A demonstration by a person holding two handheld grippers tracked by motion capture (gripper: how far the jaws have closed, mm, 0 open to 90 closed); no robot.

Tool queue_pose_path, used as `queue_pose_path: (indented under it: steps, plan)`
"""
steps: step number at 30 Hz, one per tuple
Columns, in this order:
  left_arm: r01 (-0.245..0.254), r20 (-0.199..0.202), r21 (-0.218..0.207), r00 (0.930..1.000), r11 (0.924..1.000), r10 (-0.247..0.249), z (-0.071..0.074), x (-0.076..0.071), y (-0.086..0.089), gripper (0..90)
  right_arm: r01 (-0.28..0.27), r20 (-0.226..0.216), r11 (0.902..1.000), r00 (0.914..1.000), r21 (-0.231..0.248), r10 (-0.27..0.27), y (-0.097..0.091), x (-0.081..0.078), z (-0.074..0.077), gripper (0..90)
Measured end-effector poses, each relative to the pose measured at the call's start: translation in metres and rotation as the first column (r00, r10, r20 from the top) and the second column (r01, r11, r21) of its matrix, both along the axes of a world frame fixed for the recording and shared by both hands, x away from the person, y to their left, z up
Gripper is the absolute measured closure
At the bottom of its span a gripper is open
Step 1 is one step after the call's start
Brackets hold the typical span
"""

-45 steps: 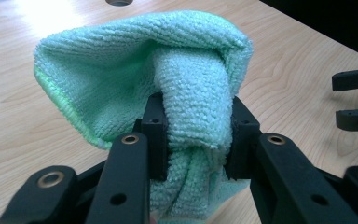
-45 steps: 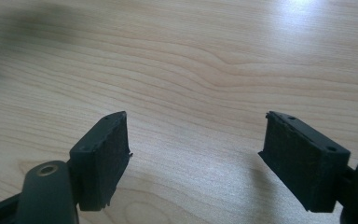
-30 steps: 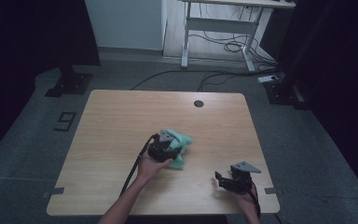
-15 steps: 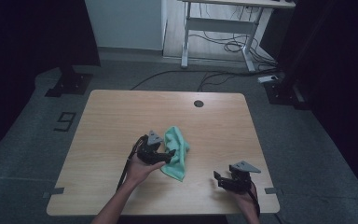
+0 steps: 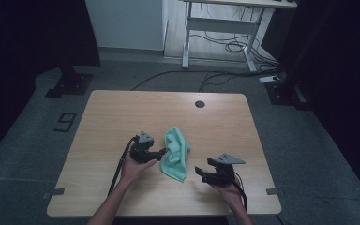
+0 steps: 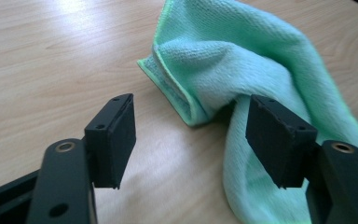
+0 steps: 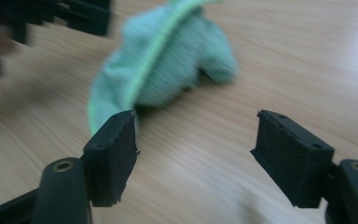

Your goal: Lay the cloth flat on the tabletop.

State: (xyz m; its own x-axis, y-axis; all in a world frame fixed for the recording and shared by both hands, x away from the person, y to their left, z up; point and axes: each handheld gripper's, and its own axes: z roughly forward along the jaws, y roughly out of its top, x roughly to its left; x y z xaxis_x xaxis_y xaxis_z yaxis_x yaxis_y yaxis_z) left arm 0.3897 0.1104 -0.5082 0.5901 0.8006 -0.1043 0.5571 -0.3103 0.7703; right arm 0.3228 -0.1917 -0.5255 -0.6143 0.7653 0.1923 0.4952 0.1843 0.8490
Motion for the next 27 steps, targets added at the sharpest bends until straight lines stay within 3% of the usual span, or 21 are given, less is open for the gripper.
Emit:
queue_pose_path:
  steps: [5, 7, 9, 12, 17, 19, 23, 27]
  plan:
    - [-0.008, -0.007, 0.006, 0.9999, 1.0, 0.008, -0.006, 0.014, -0.006, 39.9, -0.049, 0.005, 0.9988, 0.9988, 0.008, 0.049, 0.023, 0.006, 0.003, 31.4]
    - [-0.011, -0.012, -0.005, 0.9999, 0.9999, 0.01, -0.008, 0.021, -0.006, 42.0, -0.077, 0.012, 0.9969, 0.9969, -0.014, 0.078, 0.037, 0.009, 0.001, 32.1]
    - [-0.014, -0.014, -0.022, 0.9998, 0.9997, 0.014, -0.009, 0.026, -0.006, 44.3, -0.078, 0.011, 0.996, 0.9969, -0.043, 0.078, 0.045, 0.012, -0.003, 32.9]
    - [-0.011, -0.022, -0.032, 0.9997, 0.9994, 0.01, -0.01, 0.031, -0.006, 46.8, -0.075, -0.002, 0.9962, 0.9972, -0.045, 0.075, 0.049, 0.015, -0.008, 35.8]
    - [0.018, -0.046, -0.009, 0.9988, 0.9998, -0.018, -0.018, 0.034, -0.017, 49.0, -0.085, -0.015, 0.9942, 0.9963, -0.065, 0.085, 0.054, 0.018, -0.014, 49.2]
    - [0.031, -0.057, -0.015, 0.9979, 0.9994, -0.032, -0.022, 0.035, -0.023, 50.3, -0.087, -0.018, 0.9934, 0.9961, -0.075, 0.086, 0.055, 0.02, -0.016, 59.7]
    - [0.061, -0.054, 0.004, 0.9967, 0.9982, -0.06, -0.025, 0.034, -0.029, 64.5, -0.1, -0.025, 0.9898, 0.9948, -0.101, 0.098, 0.057, 0.021, -0.02, 76.4]
    - [0.083, -0.065, 0.015, 0.9945, 0.9964, -0.082, -0.027, 0.033, -0.031, 83.8, -0.091, -0.028, 0.9902, 0.9957, -0.106, 0.088, 0.052, 0.022, -0.021, 83.4]
